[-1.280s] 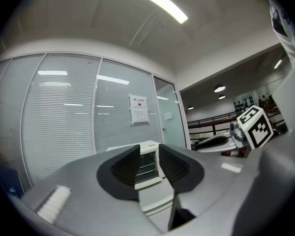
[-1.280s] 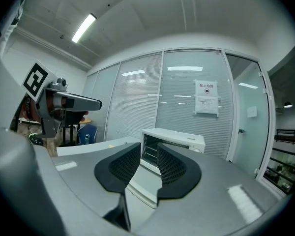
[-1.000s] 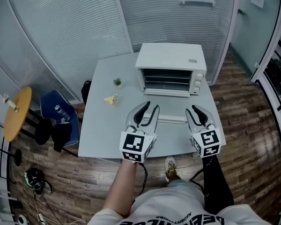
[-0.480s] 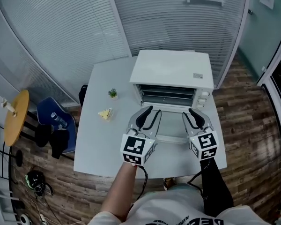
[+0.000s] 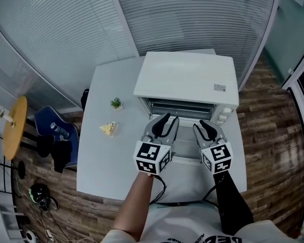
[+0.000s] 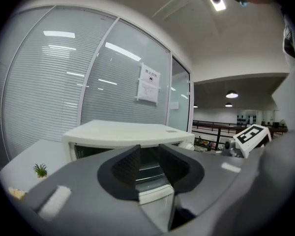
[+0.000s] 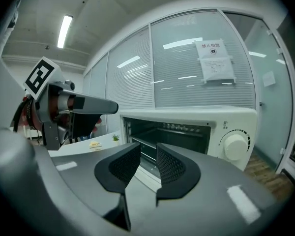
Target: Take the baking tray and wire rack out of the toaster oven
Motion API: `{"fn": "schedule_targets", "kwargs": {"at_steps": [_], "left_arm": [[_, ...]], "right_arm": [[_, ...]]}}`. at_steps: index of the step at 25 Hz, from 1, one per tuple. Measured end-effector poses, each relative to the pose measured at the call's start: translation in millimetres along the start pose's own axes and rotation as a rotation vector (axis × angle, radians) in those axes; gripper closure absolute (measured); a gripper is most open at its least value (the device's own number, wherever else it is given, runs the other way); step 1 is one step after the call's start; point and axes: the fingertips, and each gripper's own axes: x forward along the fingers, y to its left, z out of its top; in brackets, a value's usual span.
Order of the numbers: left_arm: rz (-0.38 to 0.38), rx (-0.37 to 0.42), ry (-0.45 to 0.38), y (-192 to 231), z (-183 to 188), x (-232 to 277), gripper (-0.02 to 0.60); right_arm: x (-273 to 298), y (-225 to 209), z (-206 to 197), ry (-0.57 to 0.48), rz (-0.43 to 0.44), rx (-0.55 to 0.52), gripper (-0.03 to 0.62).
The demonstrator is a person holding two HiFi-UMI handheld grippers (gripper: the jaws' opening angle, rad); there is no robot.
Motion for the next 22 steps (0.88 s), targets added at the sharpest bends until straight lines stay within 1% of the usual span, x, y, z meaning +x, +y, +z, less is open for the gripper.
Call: {"fn": "schedule_targets", "kwargs": {"at_steps": [5, 9, 14, 17, 20, 21, 22], "left_arm": [[-0.026, -0.096, 0.038, 11, -25, 25, 0.433], [-0.05, -0.189, 0.057, 24, -44, 40, 0.433], [-0.044, -0.312, 0.07, 46, -63, 53, 0.433], [-0.059, -0.414, 0.076, 53, -73, 61, 0.433], [-0.08, -0.545, 0.071, 58, -83, 71, 0.433], [-0.087, -0.59, 0.066, 60, -86, 74, 0.428], [-0.094, -0.632, 0.061, 62, -90, 77, 0.407]], "right_arm": [[22, -10, -14, 0.023, -0.018, 0.05, 0.511], [41, -14, -19, 0.018, -0.024, 0.129, 0.511], [58, -24, -26, 0.011, -0.042, 0.233, 0.511], [65, -33, -31, -0.001, -0.057, 0.346, 0.511], [72, -43, -37, -0.029, -0.062, 0.509, 0.511], [74, -46, -39, -0.04, -0.063, 0.561, 0.51], [76, -48, -40, -0.05, -0.062, 0.608, 0.51]]}}
